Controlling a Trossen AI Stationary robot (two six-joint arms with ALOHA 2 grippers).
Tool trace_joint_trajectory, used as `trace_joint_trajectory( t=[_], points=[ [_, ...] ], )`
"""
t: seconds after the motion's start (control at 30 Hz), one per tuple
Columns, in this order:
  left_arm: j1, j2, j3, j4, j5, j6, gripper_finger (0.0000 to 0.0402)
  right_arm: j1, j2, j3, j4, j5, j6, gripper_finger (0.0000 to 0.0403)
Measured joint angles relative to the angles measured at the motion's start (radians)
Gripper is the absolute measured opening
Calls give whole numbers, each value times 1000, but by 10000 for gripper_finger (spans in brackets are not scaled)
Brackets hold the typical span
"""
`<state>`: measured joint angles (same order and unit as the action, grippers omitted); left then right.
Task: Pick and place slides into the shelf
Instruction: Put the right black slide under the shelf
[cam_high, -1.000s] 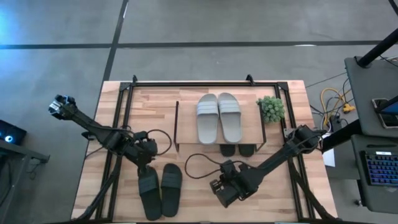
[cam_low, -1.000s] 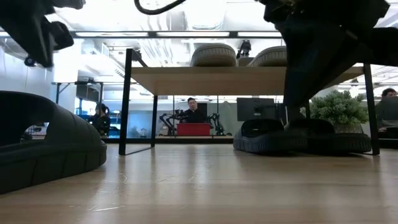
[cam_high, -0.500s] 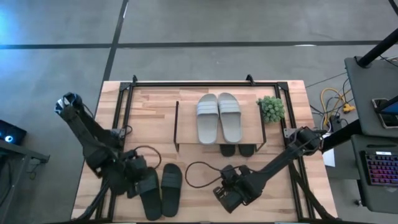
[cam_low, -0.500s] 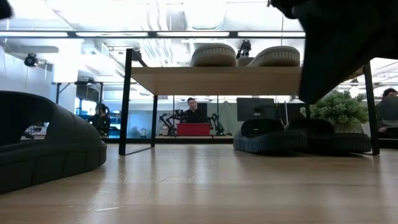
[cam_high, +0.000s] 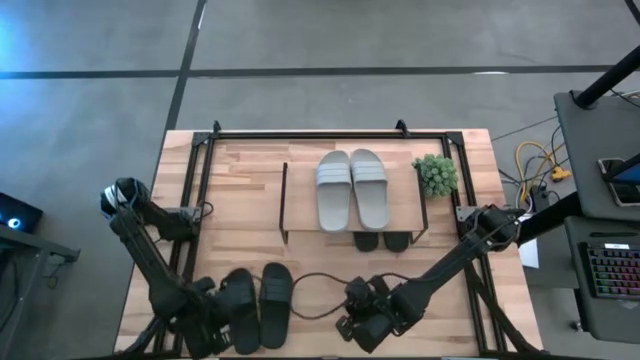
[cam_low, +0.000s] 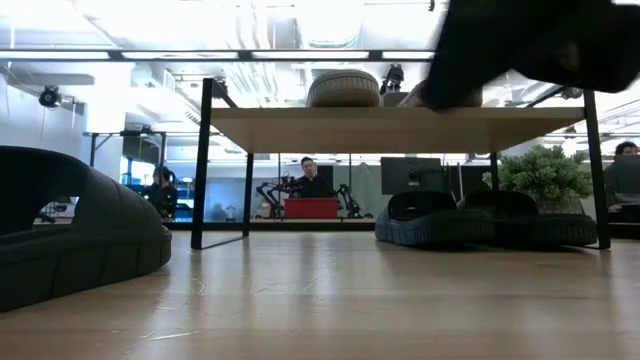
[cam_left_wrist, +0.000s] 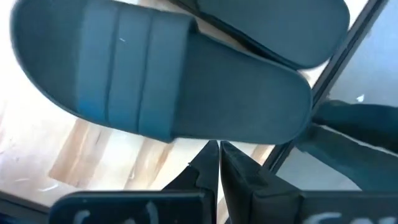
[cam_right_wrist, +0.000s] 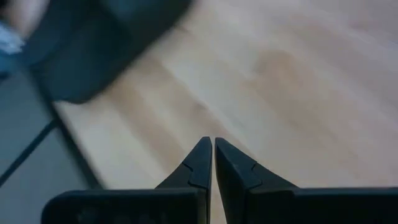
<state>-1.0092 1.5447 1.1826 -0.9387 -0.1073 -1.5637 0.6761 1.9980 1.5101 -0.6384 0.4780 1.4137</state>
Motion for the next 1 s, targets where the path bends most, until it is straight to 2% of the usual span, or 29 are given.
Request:
trace_joint_trajectory(
  t=[0.23, 0.47, 0.63, 0.87, 1.0],
  points=[
    [-77, 36, 63, -74, -54, -3, 0, -52, 0, 0, 266, -13, -274, 13],
    [-163, -52, 45, -78, -198, -90, 0, -135, 2, -1, 377, -39, -351, 13],
    [-231, -70, 38, -149, -316, -159, 0, -146, 2, 55, 378, -71, -417, 35],
    [-268, -78, -16, -196, -321, -176, 0, -146, 20, 202, 220, -70, -382, 101],
    [-268, -105, -43, -183, -323, -151, 0, -146, 81, 292, 206, -91, -370, 125]
  ],
)
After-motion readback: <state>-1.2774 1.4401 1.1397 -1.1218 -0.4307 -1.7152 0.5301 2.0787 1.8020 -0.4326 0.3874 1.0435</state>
